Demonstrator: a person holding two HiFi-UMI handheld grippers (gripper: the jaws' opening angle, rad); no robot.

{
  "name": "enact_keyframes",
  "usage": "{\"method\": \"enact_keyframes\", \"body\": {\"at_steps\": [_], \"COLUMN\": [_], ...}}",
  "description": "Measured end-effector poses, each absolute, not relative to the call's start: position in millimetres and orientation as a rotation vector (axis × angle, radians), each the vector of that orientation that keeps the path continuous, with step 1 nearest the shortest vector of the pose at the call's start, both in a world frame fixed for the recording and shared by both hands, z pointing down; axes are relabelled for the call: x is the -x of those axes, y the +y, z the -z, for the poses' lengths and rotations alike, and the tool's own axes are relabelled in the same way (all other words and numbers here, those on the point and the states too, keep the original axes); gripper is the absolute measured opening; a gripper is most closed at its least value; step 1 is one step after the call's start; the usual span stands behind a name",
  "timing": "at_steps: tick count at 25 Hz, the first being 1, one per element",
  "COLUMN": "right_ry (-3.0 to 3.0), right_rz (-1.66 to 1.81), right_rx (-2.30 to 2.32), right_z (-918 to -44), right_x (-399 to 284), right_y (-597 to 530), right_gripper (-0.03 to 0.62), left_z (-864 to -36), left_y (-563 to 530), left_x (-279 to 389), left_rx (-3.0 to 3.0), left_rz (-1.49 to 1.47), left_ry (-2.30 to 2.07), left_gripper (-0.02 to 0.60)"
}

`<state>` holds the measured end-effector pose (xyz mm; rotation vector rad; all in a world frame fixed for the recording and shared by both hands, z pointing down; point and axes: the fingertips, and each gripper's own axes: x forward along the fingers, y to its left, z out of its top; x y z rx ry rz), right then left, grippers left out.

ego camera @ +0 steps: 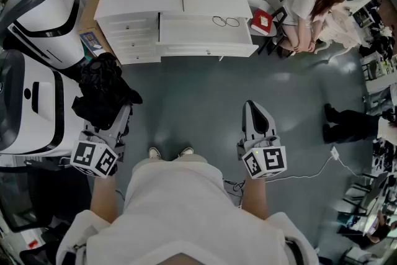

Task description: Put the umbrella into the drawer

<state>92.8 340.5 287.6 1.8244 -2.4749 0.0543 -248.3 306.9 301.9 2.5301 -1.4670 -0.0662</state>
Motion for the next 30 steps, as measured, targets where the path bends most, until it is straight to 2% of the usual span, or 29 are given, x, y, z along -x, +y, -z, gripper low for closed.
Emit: {"method": "enact_keyframes", "body": {"at_steps": [21,30], "right_ry": [-2.611,-2.618], "right_rz": [-0.04,-0.098], "right_rx": [-1.75,-1.719], "right_z": [-294.5,-307.2], "right_x": [-132.2,-130.6], "right_y": [360.0,345.8], "right_gripper": [0.0,0.001], "left_z": [-305.8,-308.6], "left_y": [329.0,325.0], "left_x": [193.1,200.3], "left_rx": [-2.553,-2.513], "left_rz": [0.105,0.1], "left_ry": [-1.454,-1.492], "left_gripper": [0.284,0.284]}}
